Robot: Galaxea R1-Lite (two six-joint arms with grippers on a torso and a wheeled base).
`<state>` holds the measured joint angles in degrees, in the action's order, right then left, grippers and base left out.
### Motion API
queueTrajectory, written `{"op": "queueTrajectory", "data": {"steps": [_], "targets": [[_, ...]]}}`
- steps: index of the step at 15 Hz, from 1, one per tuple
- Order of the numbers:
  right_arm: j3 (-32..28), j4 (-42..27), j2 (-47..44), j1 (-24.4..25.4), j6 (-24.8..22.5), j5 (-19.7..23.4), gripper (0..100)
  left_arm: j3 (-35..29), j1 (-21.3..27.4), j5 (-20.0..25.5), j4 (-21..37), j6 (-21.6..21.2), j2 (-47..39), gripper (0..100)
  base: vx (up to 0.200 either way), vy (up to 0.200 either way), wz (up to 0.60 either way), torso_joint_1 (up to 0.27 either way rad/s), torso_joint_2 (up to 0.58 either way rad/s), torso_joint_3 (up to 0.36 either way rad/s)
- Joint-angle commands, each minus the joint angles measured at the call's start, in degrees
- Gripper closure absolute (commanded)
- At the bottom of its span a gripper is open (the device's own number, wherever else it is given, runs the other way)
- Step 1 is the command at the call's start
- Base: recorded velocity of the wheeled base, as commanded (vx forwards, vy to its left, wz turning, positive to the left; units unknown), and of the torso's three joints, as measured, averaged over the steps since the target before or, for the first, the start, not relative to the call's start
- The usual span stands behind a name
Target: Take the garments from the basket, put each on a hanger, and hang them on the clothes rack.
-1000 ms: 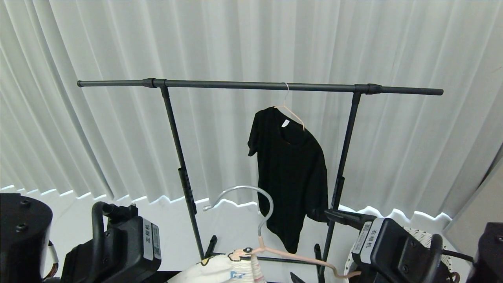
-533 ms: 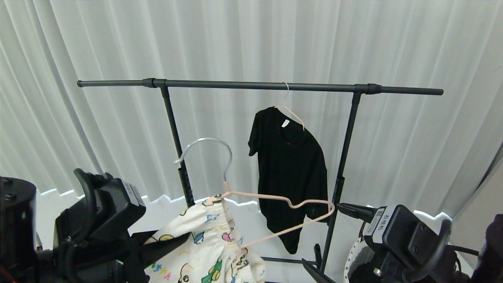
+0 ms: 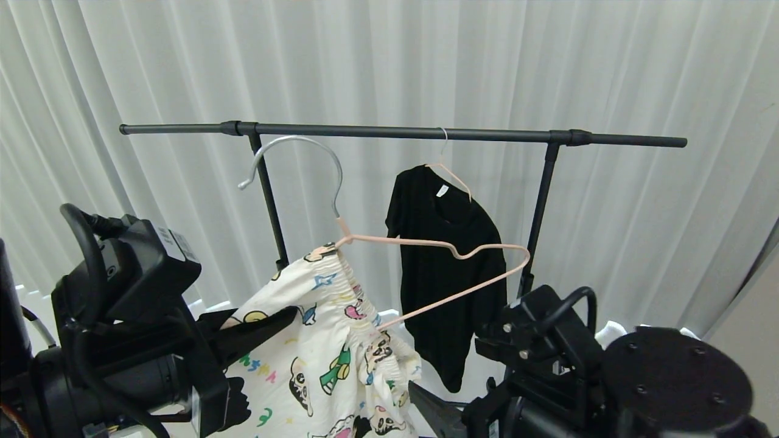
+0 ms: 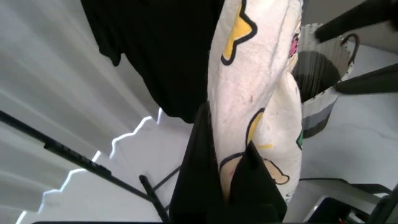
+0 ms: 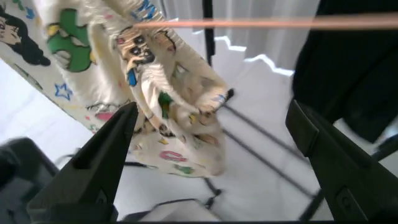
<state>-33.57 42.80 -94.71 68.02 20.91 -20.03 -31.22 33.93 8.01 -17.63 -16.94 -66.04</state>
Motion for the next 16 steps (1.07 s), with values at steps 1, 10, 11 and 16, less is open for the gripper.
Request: {"op": "queueTrajectory", "data": {"steps": [1,10,11,16], "targets": [[-2.81,0.0,-6.72,-0.88,1.07,-0.19,0,-0.33,1.14,0.08,-0.04,0.07,0.12,100,0.0,0.0,0.0,0.0,0.0,0.0],[0.35,0.0,-6.89,-3.34,1.15,-1.59,0,-0.77,1.14,-0.01,-0.04,0.16,0.03,100,0.0,0.0,0.0,0.0,0.0,0.0],[1.23,0.0,-6.1,-3.69,1.15,-1.86,0,-0.68,1.14,-0.1,-0.04,0.16,0.12,100,0.0,0.0,0.0,0.0,0.0,0.0],[0.7,1.67,-5.4,-5.18,0.89,-1.5,0,-0.86,1.49,0.08,-0.04,0.16,0.21,100,0.0,0.0,0.0,0.0,0.0,0.0]]}}
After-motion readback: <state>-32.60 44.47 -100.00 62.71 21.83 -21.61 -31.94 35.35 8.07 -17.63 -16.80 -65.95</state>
